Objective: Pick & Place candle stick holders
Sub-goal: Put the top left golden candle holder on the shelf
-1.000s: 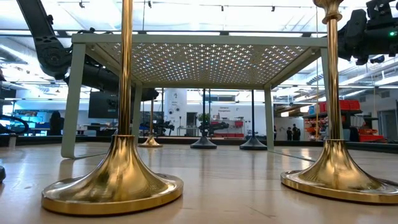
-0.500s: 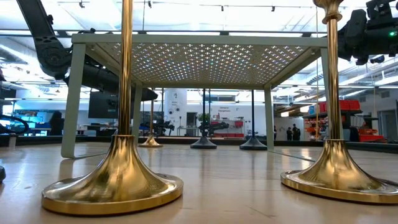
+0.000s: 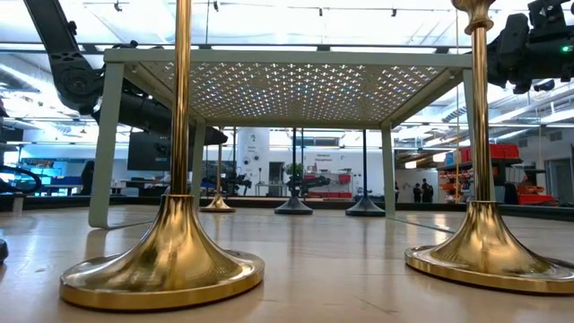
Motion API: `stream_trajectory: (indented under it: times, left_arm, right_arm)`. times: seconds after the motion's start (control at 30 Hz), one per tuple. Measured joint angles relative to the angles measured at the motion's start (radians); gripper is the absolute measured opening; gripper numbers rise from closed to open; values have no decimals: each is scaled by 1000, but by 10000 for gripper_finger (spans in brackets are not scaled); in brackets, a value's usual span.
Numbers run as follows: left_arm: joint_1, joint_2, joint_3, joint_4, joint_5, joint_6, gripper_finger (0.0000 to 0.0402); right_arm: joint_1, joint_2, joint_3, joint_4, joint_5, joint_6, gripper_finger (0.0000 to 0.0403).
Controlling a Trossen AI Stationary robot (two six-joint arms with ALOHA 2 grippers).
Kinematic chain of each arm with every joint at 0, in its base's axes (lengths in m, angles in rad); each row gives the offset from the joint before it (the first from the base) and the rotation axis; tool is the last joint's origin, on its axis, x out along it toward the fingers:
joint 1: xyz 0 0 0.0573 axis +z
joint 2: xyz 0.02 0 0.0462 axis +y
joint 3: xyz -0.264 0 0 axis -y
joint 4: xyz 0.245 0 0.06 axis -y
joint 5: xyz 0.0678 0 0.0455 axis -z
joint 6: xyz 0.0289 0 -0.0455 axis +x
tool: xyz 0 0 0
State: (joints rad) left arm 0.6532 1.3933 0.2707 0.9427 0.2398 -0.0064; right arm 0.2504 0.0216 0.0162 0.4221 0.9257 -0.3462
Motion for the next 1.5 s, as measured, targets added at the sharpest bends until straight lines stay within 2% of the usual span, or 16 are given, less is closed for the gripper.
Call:
stream_trajectory:
  times: [0.43,0.73,1.03,1.17,1.33,1.5]
  left_arm:
    - [1,-25,0,-29,-4,-4,19]
    - [2,-188,-1,-183,-10,-7,25]
    - [2,-352,0,-195,16,-74,19]
    - [0,-420,55,-353,44,-87,18]
    - [-11,-456,200,-619,-17,-78,16]
    - [-37,-458,344,-748,-18,-75,17]
  right_arm:
    - [0,0,0,0,0,0,162]
    - [0,0,0,0,0,0,162]
    - [0,0,0,0,0,0,162]
    - [0,0,0,0,0,0,162]
    - [0,0,0,0,0,0,162]
    - [0,0,0,0,1,0,162]
